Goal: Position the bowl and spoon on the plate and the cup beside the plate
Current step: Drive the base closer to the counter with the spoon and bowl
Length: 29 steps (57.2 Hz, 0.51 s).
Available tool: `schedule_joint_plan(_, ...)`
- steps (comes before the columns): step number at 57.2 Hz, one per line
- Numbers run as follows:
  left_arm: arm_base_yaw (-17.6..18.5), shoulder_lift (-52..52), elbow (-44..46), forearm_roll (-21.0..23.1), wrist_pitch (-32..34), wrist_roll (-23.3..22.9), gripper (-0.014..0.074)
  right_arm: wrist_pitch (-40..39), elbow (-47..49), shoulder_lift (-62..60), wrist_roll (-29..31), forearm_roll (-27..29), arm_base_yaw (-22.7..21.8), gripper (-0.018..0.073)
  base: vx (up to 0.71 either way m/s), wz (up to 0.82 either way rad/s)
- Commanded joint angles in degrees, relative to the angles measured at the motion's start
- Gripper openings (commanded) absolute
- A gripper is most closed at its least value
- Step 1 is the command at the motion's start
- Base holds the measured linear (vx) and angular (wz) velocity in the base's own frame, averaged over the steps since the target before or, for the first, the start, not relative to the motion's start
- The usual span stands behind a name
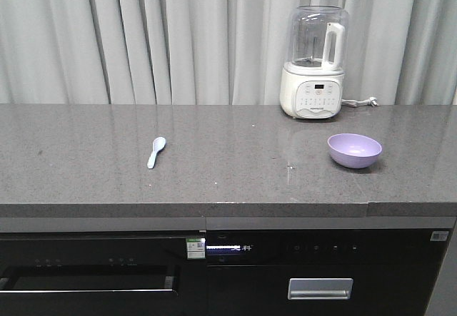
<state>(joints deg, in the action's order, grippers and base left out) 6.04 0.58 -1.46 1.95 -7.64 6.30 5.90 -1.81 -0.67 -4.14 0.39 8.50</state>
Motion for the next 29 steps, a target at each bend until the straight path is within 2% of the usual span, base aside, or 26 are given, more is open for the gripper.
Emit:
schedule_joint_plan(1, 0.0, 1.0, 1.5, 0.6, 4.9, -0.6, -0.0006, -5.0, -0.2, -0.2, 0.2, -0.4, -0.3, -0.0008, 0.00, 0.00)
schedule_joint_plan(29, 0.0, 1.0, 1.5, 0.6, 4.9, -0.6, -0.0006, -5.0, -0.2, -0.2, 0.2, -0.4, -0.3, -0.0008, 0.00, 0.00)
